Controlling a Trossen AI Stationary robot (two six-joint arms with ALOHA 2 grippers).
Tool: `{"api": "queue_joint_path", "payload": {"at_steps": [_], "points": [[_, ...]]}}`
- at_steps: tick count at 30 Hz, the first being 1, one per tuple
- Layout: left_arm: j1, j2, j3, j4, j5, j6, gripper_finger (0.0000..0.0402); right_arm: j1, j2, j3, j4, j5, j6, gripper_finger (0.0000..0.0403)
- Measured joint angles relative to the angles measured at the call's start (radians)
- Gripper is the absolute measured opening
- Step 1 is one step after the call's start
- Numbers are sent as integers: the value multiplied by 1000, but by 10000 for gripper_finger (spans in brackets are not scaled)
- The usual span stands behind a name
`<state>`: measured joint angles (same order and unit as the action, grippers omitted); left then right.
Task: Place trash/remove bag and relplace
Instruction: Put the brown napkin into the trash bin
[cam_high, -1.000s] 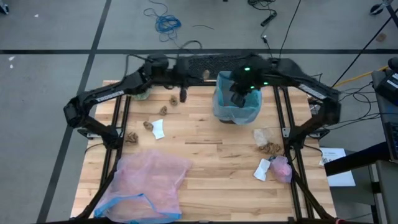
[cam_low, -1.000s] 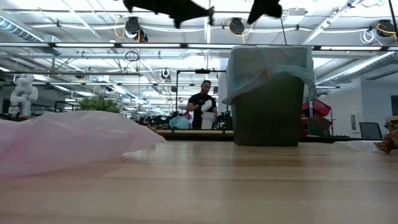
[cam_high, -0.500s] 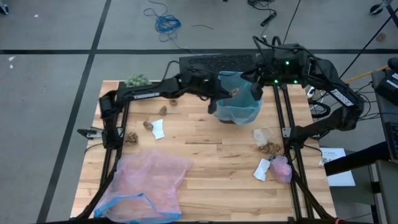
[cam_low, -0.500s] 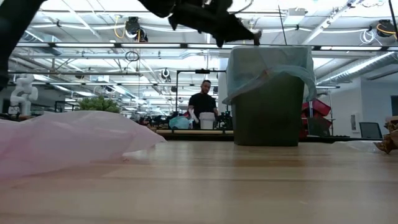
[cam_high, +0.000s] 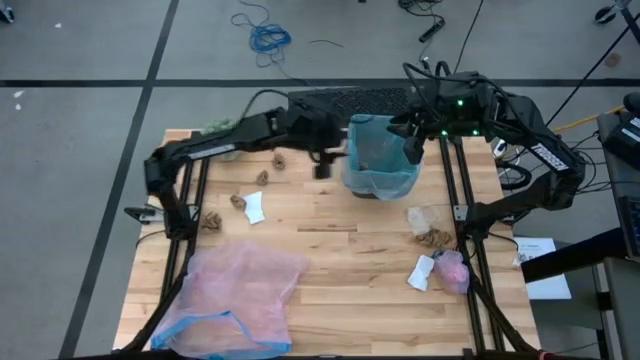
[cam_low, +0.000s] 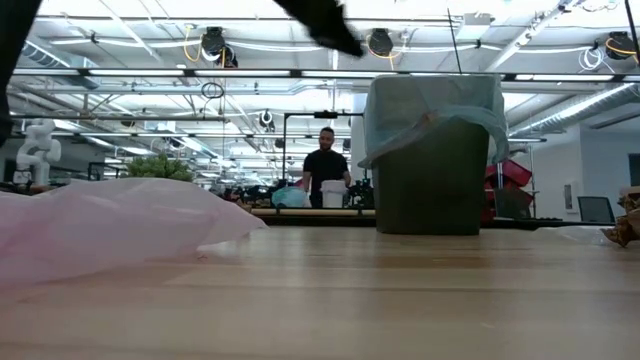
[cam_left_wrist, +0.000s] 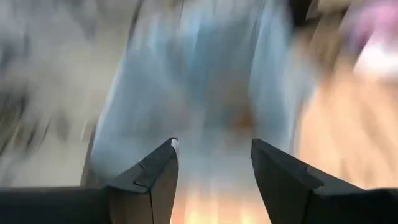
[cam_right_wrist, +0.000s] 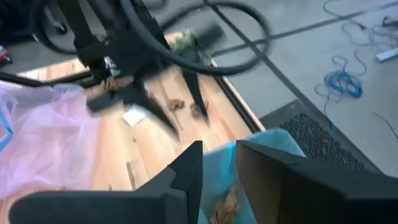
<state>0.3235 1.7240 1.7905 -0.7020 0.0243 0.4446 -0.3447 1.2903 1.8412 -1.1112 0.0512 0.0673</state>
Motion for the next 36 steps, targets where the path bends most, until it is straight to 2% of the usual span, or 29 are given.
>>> {"api": "queue_joint_path", "payload": {"at_steps": [3,5,6,11,13,15,19,22,25,29,36], "points": [[-14,-58,-7,-250,-244,-113,174,0,0,0,-33,0,-8,97],[-7,-95,-44,-350,-308,-190,148,0,3,0,-42,-1,-20,98],[2,-113,-71,-353,-306,-217,132,0,4,0,-44,-1,-26,98],[79,-181,-293,-215,-145,-249,47,0,9,0,-51,-1,-41,98],[123,-195,-386,-175,-133,-251,15,0,13,0,-52,-1,-50,98],[178,-203,-464,-110,-128,-261,7,0,14,0,-53,-2,-52,98],[289,-207,-570,-23,-39,-282,4,-1,14,0,-53,-4,-53,98],[353,-195,-604,-14,-39,-278,3,-1,14,0,-52,-4,-53,98],[387,-165,-626,-13,-49,-250,17,0,15,0,-52,-4,-53,98],[401,-121,-629,-5,-5,-215,64,-1,25,0,-52,-4,-53,98],[403,-13,-631,27,-5,-203,168,-1,54,0,-52,-4,-61,98]]}}
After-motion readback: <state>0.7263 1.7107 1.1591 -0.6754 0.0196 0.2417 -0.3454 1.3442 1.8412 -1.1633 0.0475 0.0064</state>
